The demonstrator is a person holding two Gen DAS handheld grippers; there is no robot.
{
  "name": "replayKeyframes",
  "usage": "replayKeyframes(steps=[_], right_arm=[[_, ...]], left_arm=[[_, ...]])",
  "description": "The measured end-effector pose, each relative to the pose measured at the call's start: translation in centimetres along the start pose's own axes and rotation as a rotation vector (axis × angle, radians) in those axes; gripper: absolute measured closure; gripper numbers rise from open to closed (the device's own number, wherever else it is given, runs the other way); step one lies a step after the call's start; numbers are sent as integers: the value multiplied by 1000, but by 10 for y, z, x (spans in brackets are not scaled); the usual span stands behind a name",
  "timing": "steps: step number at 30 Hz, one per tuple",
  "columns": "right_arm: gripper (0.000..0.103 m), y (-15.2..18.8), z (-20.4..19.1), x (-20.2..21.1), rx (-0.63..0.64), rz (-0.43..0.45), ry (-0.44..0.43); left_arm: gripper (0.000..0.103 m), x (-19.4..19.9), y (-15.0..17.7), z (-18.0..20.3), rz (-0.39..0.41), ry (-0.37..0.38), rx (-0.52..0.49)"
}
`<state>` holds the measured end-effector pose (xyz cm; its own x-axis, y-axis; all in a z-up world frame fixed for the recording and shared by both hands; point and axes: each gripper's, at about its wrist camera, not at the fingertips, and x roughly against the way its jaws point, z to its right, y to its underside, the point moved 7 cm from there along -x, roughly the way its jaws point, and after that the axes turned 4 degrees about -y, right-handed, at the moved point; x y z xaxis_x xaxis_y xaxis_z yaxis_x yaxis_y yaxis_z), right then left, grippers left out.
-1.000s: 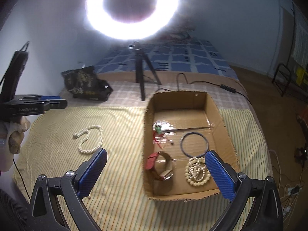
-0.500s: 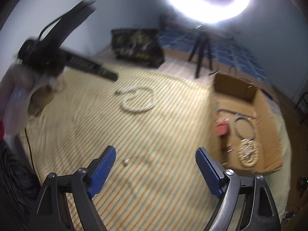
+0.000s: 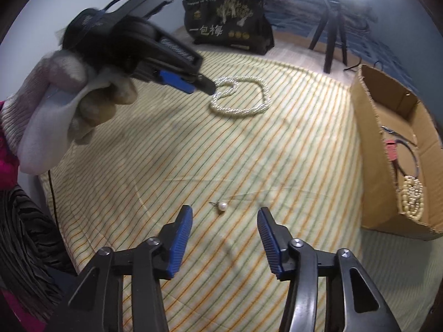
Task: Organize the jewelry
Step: 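Close the right gripper on the second pearl earring while the left gripper grasps the white pearl necklace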
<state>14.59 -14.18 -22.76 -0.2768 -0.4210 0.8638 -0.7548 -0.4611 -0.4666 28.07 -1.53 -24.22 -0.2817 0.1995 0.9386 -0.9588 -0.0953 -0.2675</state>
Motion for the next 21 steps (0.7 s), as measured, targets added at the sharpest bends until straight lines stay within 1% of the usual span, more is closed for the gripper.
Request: replayKeyframes(steps=[5,7,11,19,21], right_arm=[[62,4,-5,-14,35,-34,-2],[67,2,-5,-19,29,-39,-14],[70,-1,-5,-24,24,-41,-22],[70,1,-6,-35,19,-66,-9],[70,1,-7,-39,31,-73,6]], left_arm=[[66,-13,-3,-2,-20,-1,11],[66,-15,-2,-1,-27,0,11],[66,-20,-2,0,-33,-8,6],[66,-25,-4,1,-29,-22,2],[66,-26,-4,2,-27,-28,-1]])
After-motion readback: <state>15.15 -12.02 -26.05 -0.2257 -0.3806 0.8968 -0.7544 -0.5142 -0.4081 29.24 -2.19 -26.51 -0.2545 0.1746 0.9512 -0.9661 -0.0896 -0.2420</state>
